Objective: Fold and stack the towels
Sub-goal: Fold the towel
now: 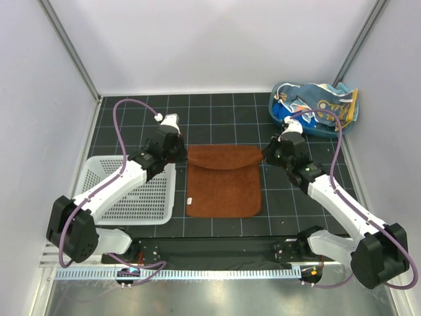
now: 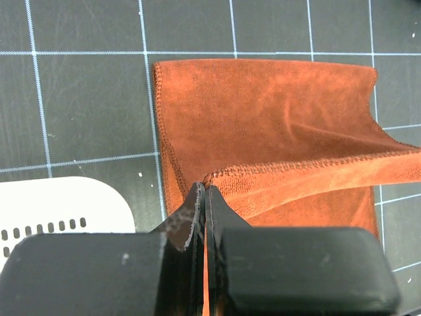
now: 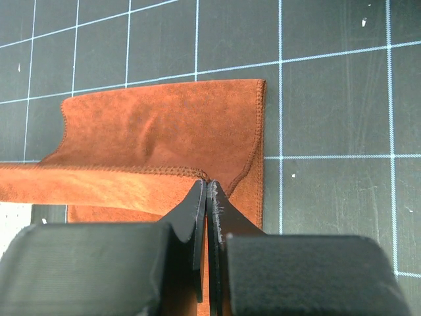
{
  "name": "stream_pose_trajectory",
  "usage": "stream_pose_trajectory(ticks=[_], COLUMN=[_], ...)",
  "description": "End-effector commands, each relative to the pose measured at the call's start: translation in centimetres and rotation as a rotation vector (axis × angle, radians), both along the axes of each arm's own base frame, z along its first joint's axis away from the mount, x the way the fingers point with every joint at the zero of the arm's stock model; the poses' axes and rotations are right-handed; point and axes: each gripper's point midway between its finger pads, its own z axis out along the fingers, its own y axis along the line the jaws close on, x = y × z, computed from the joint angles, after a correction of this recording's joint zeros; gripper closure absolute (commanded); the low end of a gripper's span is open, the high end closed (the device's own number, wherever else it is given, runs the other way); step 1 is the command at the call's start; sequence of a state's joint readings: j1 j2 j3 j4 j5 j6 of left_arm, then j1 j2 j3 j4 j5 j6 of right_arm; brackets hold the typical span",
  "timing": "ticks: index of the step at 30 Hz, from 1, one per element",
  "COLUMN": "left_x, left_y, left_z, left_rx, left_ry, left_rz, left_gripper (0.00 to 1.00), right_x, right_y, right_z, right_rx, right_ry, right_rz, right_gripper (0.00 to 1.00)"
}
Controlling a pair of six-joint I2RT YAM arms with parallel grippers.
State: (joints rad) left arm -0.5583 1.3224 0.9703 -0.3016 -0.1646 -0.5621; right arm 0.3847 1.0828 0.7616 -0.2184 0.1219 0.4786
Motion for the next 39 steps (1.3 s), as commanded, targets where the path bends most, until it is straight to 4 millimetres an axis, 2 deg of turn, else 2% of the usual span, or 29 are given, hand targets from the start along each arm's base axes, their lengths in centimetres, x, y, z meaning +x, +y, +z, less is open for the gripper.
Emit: stream_pose_trajectory(ticks=[1,6,10,17,23,34,39], left_x=[-0.2,-1.0,-1.3,-2.4,-3.2,-4.3,-5.1], left_y=[0.2,0.4,0.9,-0.3,-1.4,-0.8,-0.2], left_z=[2.7,3.8,3.3,0.9,-0.6,-2.5,-3.9], left_rx=[-0.028,-0.039,-0.017,-0.003,0.036,0.094,0.141], left_ry=[-0.070,-0.087,-0.078,-0.024,0.010,0.073,0.124], left_rz=[0.001,-0.012,-0.008,-0.058,-0.094,-0.074,-0.071], left_gripper=[1.00,1.00,1.00,1.00,1.00,1.00,0.99], right_x=[0.2,0.0,-0.3,-0.9,-1.2,-2.8,-3.8], right_y=[-0.4,-0.8,-0.6,-0.6,-1.1,-0.9,-0.9], right_z=[2.0,3.3,2.9,-0.1,-2.0,-4.7,-6.6], right_rx=[0.016,0.018,0.017,0.011,-0.020,-0.033,-0.044], right_ry=[-0.058,-0.080,-0.058,0.004,0.050,0.117,0.173], right_rz=[-0.033,-0.044,-0.031,-0.035,-0.051,-0.005,0.015], right_gripper=[0.99,0.99,0.99,0.99,0.99,0.99,0.99])
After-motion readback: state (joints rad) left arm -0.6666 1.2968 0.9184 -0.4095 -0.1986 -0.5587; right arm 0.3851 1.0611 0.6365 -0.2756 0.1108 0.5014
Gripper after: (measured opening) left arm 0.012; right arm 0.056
